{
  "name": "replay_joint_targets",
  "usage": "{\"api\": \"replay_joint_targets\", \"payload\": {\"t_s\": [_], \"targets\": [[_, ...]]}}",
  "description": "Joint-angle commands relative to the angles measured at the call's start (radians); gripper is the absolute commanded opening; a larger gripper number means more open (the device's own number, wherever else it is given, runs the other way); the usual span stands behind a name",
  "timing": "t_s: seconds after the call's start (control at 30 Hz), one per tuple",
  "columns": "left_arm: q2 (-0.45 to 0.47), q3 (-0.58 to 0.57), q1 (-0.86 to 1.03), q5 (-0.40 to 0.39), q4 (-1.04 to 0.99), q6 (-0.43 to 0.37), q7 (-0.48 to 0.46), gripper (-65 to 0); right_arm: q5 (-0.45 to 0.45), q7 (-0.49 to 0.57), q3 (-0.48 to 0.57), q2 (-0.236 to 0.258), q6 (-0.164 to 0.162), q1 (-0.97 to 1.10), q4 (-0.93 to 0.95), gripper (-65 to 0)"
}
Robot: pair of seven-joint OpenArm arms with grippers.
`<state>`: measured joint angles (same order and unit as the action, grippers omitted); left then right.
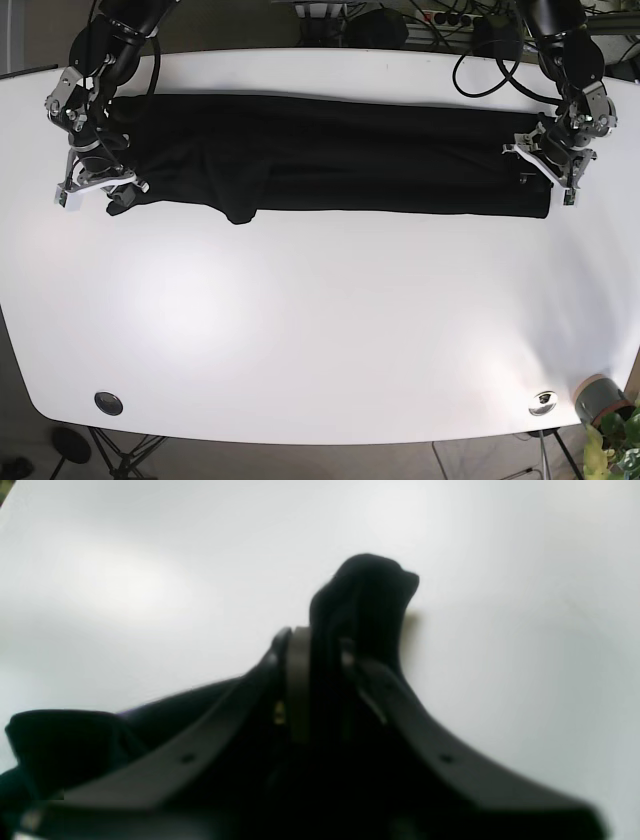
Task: Fold the T-shirt properly
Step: 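Press the folded strip flat with both grippers holding its ends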
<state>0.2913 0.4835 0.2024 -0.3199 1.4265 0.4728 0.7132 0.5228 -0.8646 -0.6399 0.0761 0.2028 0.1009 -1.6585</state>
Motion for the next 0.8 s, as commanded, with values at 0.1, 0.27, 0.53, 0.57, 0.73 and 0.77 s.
{"api": "replay_joint_targets", "payload": {"t_s": [0.1,0.27,0.53,0.57,0.73,0.77], "targets": [[0.009,0.001,0.007,0.025,-0.002,-0.007,0.050,-33.9,0.023,0.051,-0.005,0.037,0.068,-0.037,0.021,-30.6],[0.007,0.001,0.007,0.025,-0.002,-0.007,0.050,-33.9,0.024,0.086,-0.005,0.063,0.073,-0.051,0.056,-23.6],[0.009,0.001,0.007,0.025,0.000,-0.007,0.050,-33.9,0.029,0.058,0.004,0.072,0.079,-0.048,-0.009,-23.9],[0.009,0.001,0.007,0.025,0.000,-0.007,0.050,-33.9,0.029,0.048,0.013,0.070,0.079,-0.048,-0.024,-25.0],[0.006,0.001,0.007,0.025,-0.002,-0.007,0.050,-33.9,0.024,0.034,0.099,0.069,0.079,-0.042,-0.090,-33.5],[0.006,0.001,0.007,0.025,-0.002,-0.007,0.050,-33.9,0.024,0.034,0.116,0.069,0.079,-0.042,-0.098,-35.0]]}}
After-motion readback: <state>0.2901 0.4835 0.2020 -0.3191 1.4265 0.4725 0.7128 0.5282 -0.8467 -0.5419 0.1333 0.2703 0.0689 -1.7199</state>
